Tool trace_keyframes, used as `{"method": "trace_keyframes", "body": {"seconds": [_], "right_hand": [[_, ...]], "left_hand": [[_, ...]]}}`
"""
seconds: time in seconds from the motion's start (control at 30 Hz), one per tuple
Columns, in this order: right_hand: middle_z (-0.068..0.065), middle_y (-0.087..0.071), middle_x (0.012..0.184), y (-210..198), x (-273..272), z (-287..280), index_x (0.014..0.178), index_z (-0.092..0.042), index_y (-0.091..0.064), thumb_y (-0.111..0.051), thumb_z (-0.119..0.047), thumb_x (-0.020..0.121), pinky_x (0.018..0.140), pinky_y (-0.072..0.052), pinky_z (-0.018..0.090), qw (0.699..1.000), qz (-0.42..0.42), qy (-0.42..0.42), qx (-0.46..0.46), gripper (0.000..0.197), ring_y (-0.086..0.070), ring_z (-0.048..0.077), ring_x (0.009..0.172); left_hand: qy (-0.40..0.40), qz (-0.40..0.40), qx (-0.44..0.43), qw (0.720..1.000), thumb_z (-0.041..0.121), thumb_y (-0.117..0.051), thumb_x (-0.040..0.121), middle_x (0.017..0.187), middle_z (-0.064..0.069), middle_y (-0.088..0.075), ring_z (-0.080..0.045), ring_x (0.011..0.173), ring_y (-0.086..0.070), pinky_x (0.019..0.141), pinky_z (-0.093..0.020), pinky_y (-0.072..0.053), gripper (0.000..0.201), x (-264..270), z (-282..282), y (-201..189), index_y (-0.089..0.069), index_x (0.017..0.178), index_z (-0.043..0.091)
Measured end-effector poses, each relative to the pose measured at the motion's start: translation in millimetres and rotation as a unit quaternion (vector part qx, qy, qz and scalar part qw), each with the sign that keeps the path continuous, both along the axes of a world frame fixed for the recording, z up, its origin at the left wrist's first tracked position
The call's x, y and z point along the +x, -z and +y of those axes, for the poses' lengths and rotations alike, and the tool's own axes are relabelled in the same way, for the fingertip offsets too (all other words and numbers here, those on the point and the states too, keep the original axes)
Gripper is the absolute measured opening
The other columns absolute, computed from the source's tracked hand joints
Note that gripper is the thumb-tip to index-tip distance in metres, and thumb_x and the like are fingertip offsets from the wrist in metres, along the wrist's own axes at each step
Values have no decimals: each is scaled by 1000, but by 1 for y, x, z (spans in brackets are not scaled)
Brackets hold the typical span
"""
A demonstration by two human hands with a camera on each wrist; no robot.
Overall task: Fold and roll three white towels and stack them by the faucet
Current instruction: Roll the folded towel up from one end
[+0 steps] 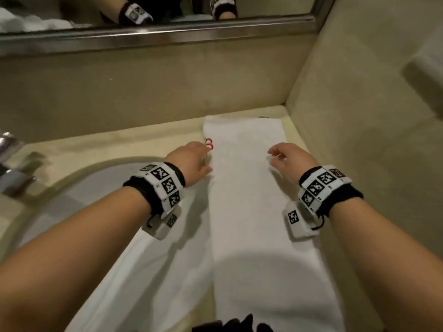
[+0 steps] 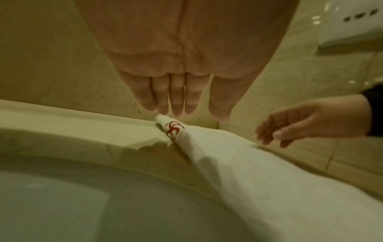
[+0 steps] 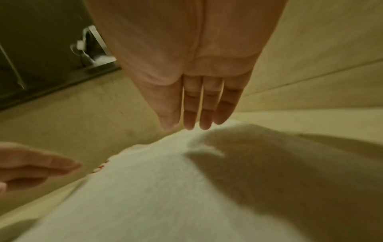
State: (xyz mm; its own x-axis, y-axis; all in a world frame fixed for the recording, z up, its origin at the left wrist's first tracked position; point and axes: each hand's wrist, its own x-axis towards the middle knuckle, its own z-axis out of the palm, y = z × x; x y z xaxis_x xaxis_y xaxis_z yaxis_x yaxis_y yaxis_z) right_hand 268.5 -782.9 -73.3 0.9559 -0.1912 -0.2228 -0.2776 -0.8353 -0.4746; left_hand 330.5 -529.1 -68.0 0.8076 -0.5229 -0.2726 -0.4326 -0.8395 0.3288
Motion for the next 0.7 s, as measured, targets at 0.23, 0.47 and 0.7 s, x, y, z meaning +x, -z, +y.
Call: {"method": "trace_keyframes", "body": {"seconds": [0.23, 0.47, 0.7], "right_hand": [[8, -40, 135, 23, 49, -22, 133, -22, -41, -67, -40, 78, 104, -30, 36, 987, 70, -91, -113, 63, -36, 27, 125], [1, -56, 108, 14, 46, -22, 113, -22, -53, -60, -42, 81, 88, -35, 35, 971, 73, -162, -160, 38, -51, 23, 102], [-3, -47, 93, 10, 14, -30, 99, -14, -57, -64, -27, 80, 80, -37, 30, 978, 63, -179, -82, 24, -45, 18, 90]], "left_hand": [[78, -62, -5, 995, 51, -59, 76, 138, -8, -40, -26, 125, -38, 104, -37, -34, 69, 48, -20, 39, -42, 129, 10], [122, -110, -14, 986, 36, -53, 79, 105, -6, -56, -26, 94, -50, 78, -35, -41, 40, 34, -13, 37, -53, 112, 14], [115, -28, -86, 989, 33, -61, 80, 105, -4, -61, -25, 98, -52, 83, -31, -37, 42, 14, 6, 40, -52, 117, 14]]}}
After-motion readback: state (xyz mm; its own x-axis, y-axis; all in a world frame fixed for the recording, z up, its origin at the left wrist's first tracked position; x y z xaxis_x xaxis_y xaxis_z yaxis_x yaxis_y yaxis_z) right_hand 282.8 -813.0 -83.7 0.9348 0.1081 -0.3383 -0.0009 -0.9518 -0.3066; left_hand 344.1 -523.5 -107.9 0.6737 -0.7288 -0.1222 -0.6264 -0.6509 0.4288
